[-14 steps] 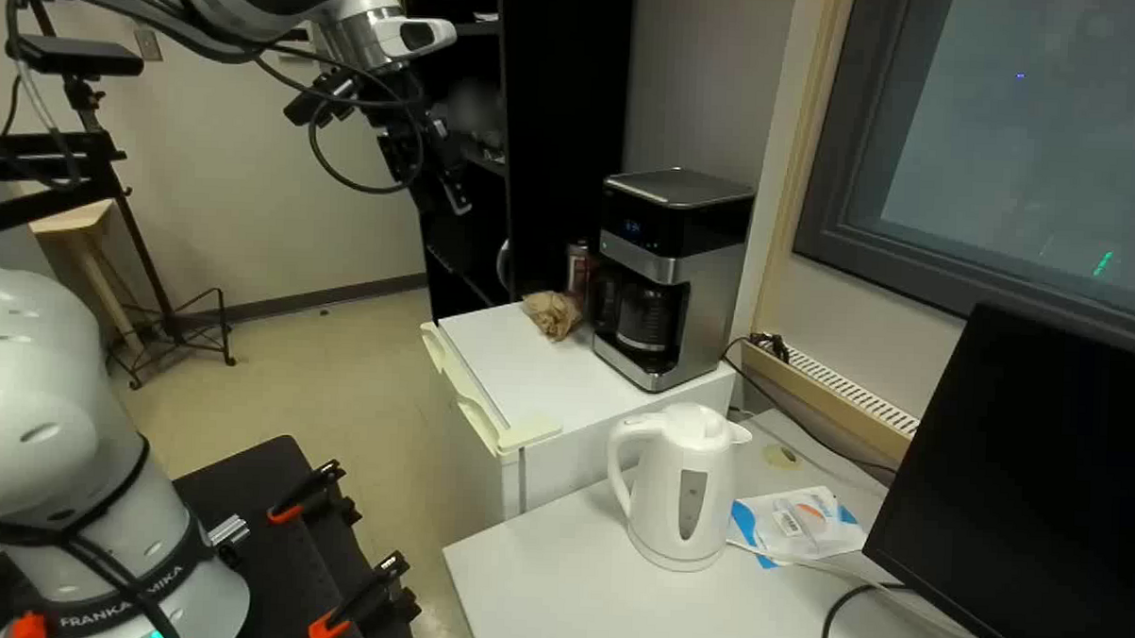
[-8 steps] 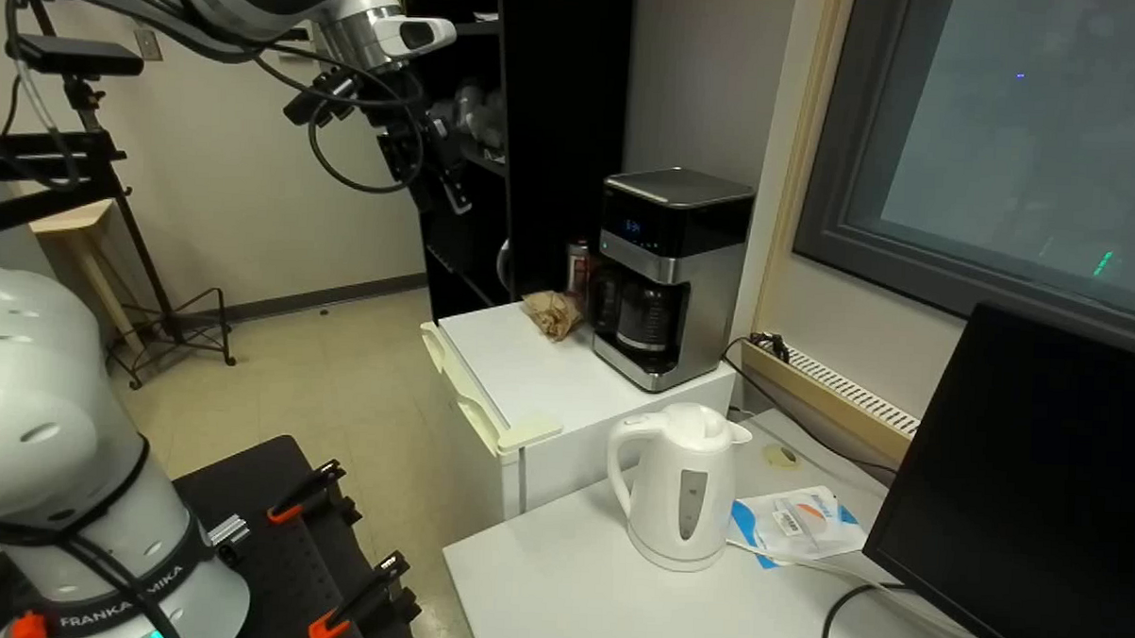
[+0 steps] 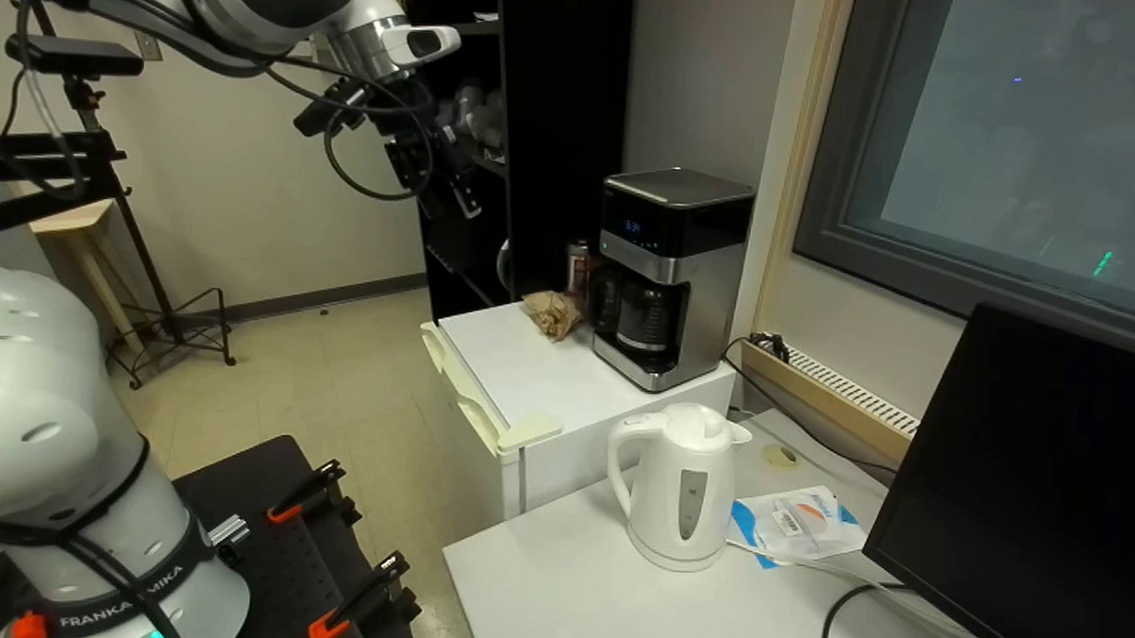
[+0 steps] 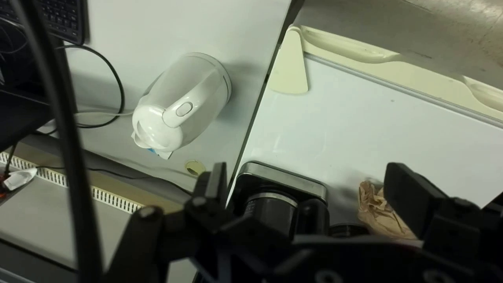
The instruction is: Press a button on the coffee machine
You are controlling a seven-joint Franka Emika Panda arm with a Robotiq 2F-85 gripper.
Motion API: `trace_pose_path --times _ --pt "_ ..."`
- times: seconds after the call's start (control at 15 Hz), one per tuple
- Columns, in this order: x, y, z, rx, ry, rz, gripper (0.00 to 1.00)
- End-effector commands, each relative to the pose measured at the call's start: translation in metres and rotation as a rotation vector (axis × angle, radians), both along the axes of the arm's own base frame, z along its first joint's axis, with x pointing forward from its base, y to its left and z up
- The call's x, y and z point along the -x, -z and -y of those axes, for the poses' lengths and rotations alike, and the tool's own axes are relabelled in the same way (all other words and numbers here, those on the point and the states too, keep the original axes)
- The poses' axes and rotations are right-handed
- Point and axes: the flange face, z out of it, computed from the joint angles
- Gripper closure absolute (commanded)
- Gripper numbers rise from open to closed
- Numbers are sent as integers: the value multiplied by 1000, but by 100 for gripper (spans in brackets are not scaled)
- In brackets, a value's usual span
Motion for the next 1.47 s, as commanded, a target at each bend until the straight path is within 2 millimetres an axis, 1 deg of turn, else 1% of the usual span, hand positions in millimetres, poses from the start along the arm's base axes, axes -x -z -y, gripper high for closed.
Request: trace_pose_path --times 0.0,0.27,0.33,0.4,0.47,0.53,0.8,0.87,1.07,1.4 --pt "-15 19 0 38 -41 45 0" --pt "-34 39 3 100 -112 107 0" --pt "-39 41 5 120 -132 132 25" --pt "-45 45 7 136 -145 153 27" --pt "-50 47 10 149 -160 172 33" --pt "-56 50 13 160 -169 192 42" --pt "-77 61 24 182 -203 261 71" --pt "-82 64 27 184 -207 273 81" --pt "-97 77 34 185 -209 300 99" --pt "-124 89 40 192 -197 365 100"
